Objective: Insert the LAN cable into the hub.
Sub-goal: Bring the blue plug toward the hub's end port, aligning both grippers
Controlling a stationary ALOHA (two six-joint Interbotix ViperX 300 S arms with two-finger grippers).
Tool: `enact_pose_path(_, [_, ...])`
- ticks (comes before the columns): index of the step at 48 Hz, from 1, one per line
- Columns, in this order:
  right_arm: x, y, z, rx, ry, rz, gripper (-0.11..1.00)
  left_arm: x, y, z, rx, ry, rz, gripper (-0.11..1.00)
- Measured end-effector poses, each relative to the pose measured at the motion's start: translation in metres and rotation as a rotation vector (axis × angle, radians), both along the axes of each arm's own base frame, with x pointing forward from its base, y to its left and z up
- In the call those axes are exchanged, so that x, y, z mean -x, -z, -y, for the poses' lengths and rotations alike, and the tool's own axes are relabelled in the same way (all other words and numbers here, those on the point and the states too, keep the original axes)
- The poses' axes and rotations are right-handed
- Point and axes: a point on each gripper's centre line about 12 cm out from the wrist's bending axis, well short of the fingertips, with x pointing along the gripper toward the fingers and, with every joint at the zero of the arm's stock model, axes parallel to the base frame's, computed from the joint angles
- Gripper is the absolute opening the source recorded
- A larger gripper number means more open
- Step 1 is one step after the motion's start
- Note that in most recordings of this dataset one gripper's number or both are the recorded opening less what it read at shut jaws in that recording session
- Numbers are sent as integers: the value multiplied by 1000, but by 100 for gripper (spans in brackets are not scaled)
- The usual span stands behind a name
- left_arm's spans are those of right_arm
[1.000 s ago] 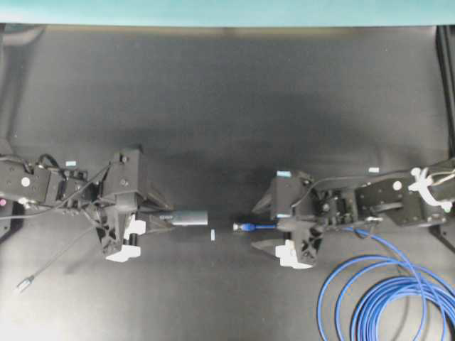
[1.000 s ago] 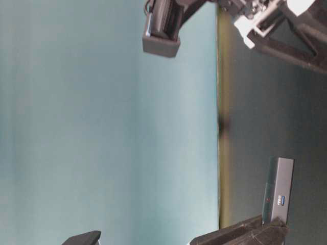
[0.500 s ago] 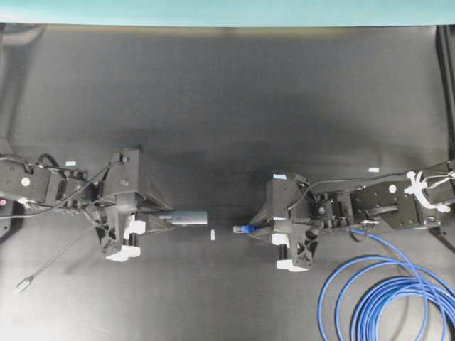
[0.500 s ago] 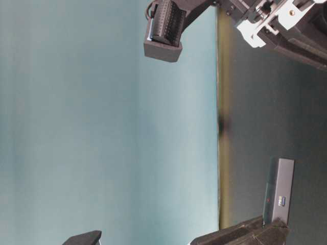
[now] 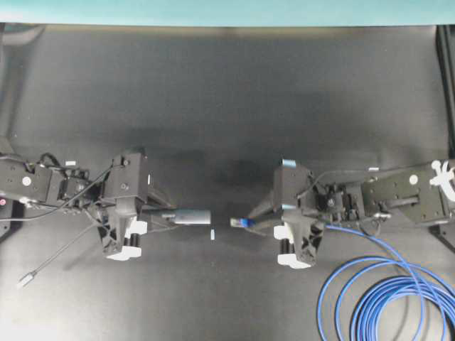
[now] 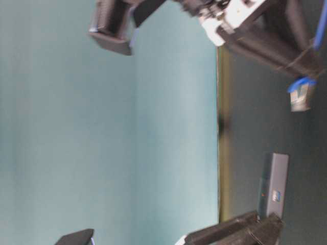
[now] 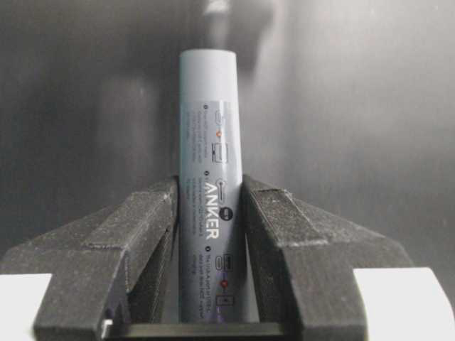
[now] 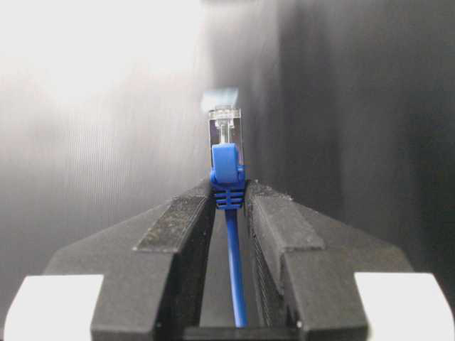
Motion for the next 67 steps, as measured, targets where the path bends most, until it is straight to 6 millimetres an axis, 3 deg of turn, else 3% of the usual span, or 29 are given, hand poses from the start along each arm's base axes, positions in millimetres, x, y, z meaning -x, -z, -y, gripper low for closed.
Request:
enact_pose_path(22, [-14,-9,2,-4,10,35,13,-9,-7,0,-39,17,22,28])
enact_pose_path(67, [-17,-11,3,-1,11,42,13,-11,-3,-5,-42,5,-6,28])
